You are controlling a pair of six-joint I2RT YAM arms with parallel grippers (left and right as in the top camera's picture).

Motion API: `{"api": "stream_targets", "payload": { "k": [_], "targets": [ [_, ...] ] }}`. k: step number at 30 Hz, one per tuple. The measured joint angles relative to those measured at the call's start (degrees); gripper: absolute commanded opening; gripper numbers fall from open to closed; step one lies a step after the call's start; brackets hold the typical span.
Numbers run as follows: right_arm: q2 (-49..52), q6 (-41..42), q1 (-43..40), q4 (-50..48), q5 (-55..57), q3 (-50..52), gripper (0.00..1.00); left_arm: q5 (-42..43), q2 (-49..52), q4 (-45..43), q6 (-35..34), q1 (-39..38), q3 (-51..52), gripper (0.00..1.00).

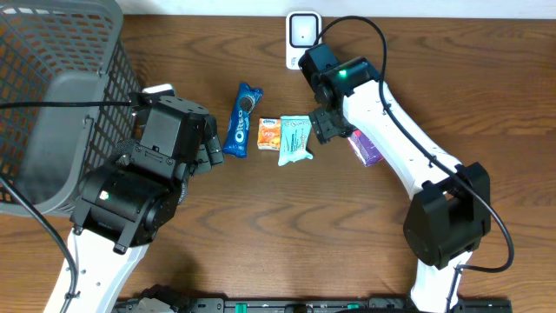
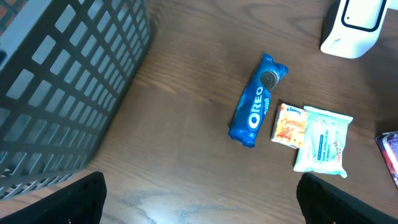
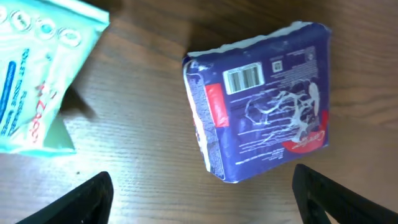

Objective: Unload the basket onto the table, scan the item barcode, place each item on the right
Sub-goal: 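Swing the candy bag over the scanner and set it down right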

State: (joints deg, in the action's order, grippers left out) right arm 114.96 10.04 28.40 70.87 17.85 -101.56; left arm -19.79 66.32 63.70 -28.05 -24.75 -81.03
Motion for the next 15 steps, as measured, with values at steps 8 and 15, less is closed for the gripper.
{"api": "stream_targets", "payload": {
  "k": [8,15],
  "targets": [
    [0.0,-1.5,-3.8,-0.9,-6.2,0.0,0.99,0.0,0.0,0.0,0.0,0.0,0.0,0.98],
    [0.0,-6.3,-8.5,-3.1,-23.8,0.0,0.08,0.0,0.0,0.0,0.0,0.0,0.0,0.98]
  ]
}}
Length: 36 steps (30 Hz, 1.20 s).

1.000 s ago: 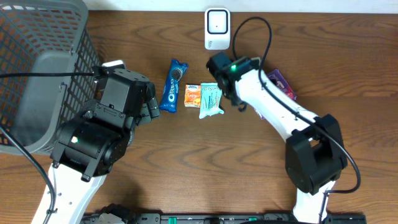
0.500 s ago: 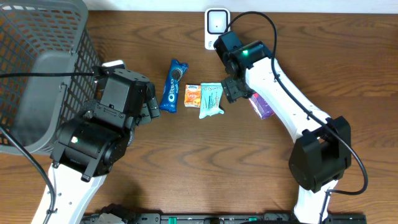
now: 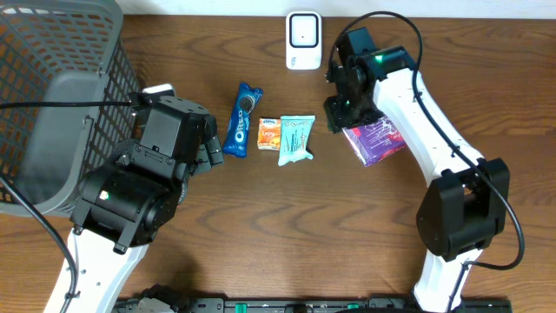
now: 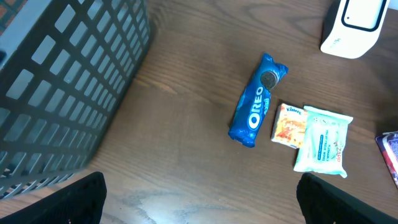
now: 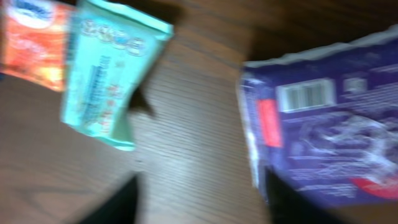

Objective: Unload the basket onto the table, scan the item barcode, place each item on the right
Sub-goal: 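Swing the candy bag over the scanner and set it down right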

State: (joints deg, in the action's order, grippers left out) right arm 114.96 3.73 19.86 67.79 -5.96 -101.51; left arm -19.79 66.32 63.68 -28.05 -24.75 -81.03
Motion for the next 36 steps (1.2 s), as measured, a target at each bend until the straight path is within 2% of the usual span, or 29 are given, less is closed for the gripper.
{"api": "stream_targets", "payload": {
  "k": [2,6,15,27,36],
  "targets": [
    [0.0,-0.3,0.3,-0.9,-1.8,0.3,0.01,0.0,0.0,0.0,0.0,0.0,0.0,0.98],
    [0.0,-0.3,1.1,-2.3,-1.7,3.8,0.01,0.0,0.0,0.0,0.0,0.0,0.0,0.98],
    [0.0,6.4,1.2,-4.9,8.2,16.8,0.01,0.0,0.0,0.0,0.0,0.0,0.0,0.98],
    [0.0,7.7,0.0,-29.6,11.6,26.5,0.02,0.0,0.0,0.0,0.0,0.0,0.0,0.98],
    [0.0,7.8,-1.0,-34.7,19.6,26.7,0.10,0.0,0.0,0.0,0.0,0.0,0.0,0.98]
  ]
}}
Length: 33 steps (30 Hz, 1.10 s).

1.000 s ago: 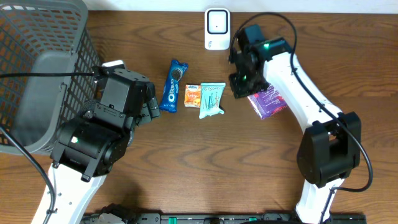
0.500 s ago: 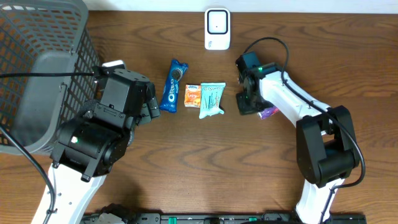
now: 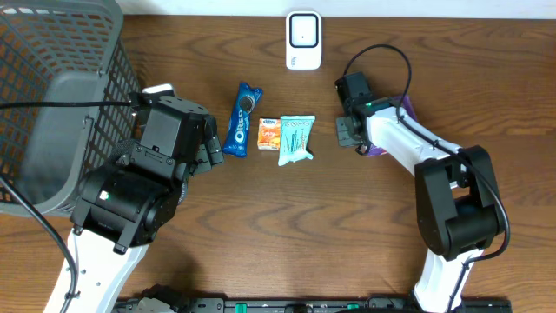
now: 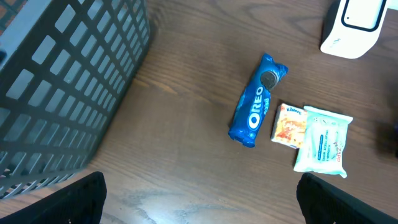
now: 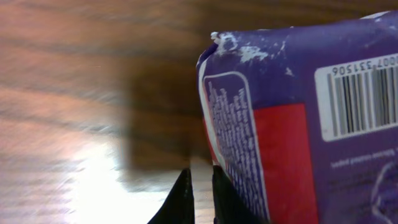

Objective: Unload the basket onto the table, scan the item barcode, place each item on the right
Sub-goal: 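Swing the candy bag over the scanner and set it down right, then grasp the green wipes pack with the right gripper and lift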

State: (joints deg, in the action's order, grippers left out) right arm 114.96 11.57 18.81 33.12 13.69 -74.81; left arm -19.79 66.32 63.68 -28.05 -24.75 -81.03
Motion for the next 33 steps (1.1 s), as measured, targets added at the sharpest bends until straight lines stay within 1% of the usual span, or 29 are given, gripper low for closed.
{"api": "stream_targets", "payload": {
  "k": [2,3,5,10,11,13,14,15,17,18,22,24,28,33],
  "targets": [
    [0.0,0.0,-0.8,-0.5,1.2,0.0,0.09,0.0,0.0,0.0,0.0,0.0,0.0,0.98],
    [0.0,0.0,-1.4,-0.7,1.6,0.0,0.02,0.0,0.0,0.0,0.0,0.0,0.0,0.98],
    [0.0,0.2,-2.6,-0.8,1.9,0.0,0.01,0.0,0.0,0.0,0.0,0.0,0.0,0.98],
    [0.0,0.2,-4.3,-0.6,-1.1,-0.2,0.12,0.0,0.0,0.0,0.0,0.0,0.0,0.98],
    [0.0,0.3,-4.3,-0.4,-1.8,-0.3,0.16,0.0,0.0,0.0,0.0,0.0,0.0,0.98],
    [0.0,0.5,-3.6,1.7,-4.3,-2.4,0.21,0.0,0.0,0.0,0.0,0.0,0.0,0.98],
    [0.0,0.6,-3.4,2.3,-5.3,-3.1,0.34,0.0,0.0,0.0,0.0,0.0,0.0,0.98],
    [-0.1,0.8,-3.0,3.8,-8.2,-5.4,0.42,0.0,0.0,0.0,0.0,0.0,0.0,0.98],
    [-0.2,0.7,-2.7,4.6,-13.6,-7.8,0.55,0.0,0.0,0.0,0.0,0.0,0.0,0.98],
    [-0.3,1.1,-2.6,4.6,-15.9,-8.3,0.57,0.0,0.0,0.0,0.0,0.0,0.0,0.98],
    [-0.7,2.1,-1.4,5.0,-25.5,-9.0,0.61,0.0,0.0,0.0,0.0,0.0,0.0,0.98],
    [-0.7,3.6,-0.5,4.7,-27.9,-9.0,0.64,0.0,0.0,0.0,0.0,0.0,0.0,0.98],
    [-0.7,6.9,1.2,1.9,-30.5,-7.8,0.69,0.0,0.0,0.0,0.0,0.0,0.0,0.98],
    [-0.7,10.7,3.0,-2.5,-31.8,-4.1,0.70,0.0,0.0,0.0,0.0,0.0,0.0,0.98]
  ]
}}
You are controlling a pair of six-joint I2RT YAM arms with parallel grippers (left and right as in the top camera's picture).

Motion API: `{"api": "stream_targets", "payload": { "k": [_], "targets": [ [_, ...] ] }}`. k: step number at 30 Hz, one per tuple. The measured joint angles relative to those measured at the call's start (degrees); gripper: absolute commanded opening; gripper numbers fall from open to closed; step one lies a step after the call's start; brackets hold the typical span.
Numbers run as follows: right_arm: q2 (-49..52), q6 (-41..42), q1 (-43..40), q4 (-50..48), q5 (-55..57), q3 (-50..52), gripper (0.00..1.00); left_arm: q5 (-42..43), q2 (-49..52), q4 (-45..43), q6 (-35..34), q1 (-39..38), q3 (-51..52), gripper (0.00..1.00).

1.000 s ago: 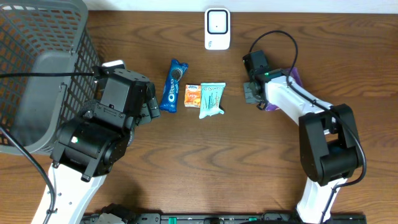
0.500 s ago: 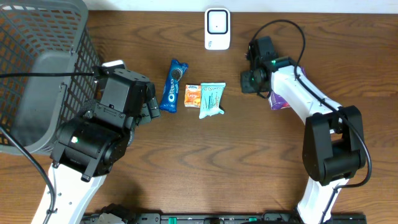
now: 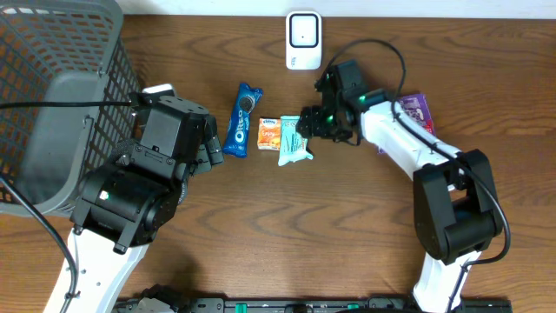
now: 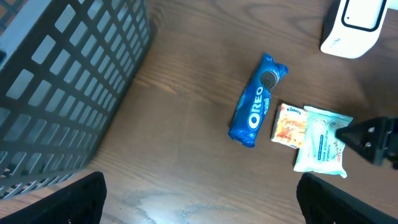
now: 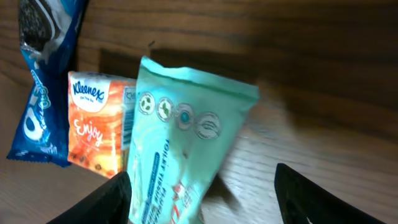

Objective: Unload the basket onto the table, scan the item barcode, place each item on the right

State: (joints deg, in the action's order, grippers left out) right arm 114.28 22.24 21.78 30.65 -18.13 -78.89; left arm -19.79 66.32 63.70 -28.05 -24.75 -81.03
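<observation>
A teal wipes pack [image 3: 294, 142] lies mid-table, beside a small orange Kleenex pack [image 3: 269, 133] and a blue Oreo pack [image 3: 242, 119]. My right gripper [image 3: 309, 127] hovers at the teal pack's right end. In the right wrist view it [image 5: 205, 199] is open, with the teal pack [image 5: 180, 155] lying below and between its fingers [image 5: 109, 199]. A purple pack [image 3: 415, 108] lies right of the right arm. The white scanner [image 3: 303, 39] stands at the far edge. My left gripper [image 4: 199, 199] is open and empty over bare wood, left of the Oreo pack [image 4: 256, 107].
A large grey mesh basket [image 3: 52, 96] fills the far left of the table, close to my left arm. The right arm reaches across the table between the scanner and the purple pack.
My right gripper has moved left from the purple pack's edge to the teal wipes pack. Its fingers, then close together, now stand wide apart. The left arm has not moved.
My right gripper was first open over the purple pack, barcode up, beside the teal pack. Then it was higher above that pack. Later it sat low at the pack's left edge with fingers nearly together. Now it is open at the teal pack.
</observation>
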Motion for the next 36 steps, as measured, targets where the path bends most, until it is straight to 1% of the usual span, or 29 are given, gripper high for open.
{"api": "stream_targets", "payload": {
  "k": [4,9,10,11,13,15,16,22,24,27,30,35,36],
  "targets": [
    [0.0,3.0,1.2,-4.4,-0.3,3.3,0.69,0.0,0.0,0.0,0.0,0.0,0.0,0.98],
    [0.0,5.7,2.1,-8.3,-0.5,6.8,0.65,0.0,0.0,0.0,0.0,0.0,0.0,0.98],
    [0.0,6.0,2.1,-9.0,-0.6,7.5,0.60,0.0,0.0,0.0,0.0,0.0,0.0,0.98],
    [0.0,6.3,2.1,-9.4,-0.6,8.0,0.51,0.0,0.0,0.0,0.0,0.0,0.0,0.98],
    [0.0,6.9,2.1,-10.6,-0.8,8.8,0.26,0.0,0.0,0.0,0.0,0.0,0.0,0.98],
    [0.0,7.3,2.2,-11.3,-1.5,9.3,0.05,0.0,0.0,0.0,0.0,0.0,0.0,0.98],
    [-0.1,7.5,2.3,-11.4,-2.0,9.3,0.01,0.0,0.0,0.0,0.0,0.0,0.0,0.98],
    [-1.3,7.2,2.3,-11.1,-3.0,9.3,0.01,0.0,0.0,0.0,0.0,0.0,0.0,0.98],
    [-1.9,5.7,2.0,-9.4,-2.7,9.3,0.01,0.0,0.0,0.0,0.0,0.0,0.0,0.98],
    [-4.0,3.5,1.6,-3.9,1.0,9.1,0.01,0.0,0.0,0.0,0.0,0.0,0.0,0.98],
    [-7.8,1.2,1.4,2.6,11.1,9.0,0.01,0.0,0.0,0.0,0.0,0.0,0.0,0.98],
    [-13.9,-0.6,2.8,7.1,31.7,8.5,0.01,0.0,0.0,0.0,0.0,0.0,0.0,0.98],
    [-14.6,-0.8,3.9,7.5,37.7,8.3,0.01,0.0,0.0,0.0,0.0,0.0,0.0,0.98]
  ]
}}
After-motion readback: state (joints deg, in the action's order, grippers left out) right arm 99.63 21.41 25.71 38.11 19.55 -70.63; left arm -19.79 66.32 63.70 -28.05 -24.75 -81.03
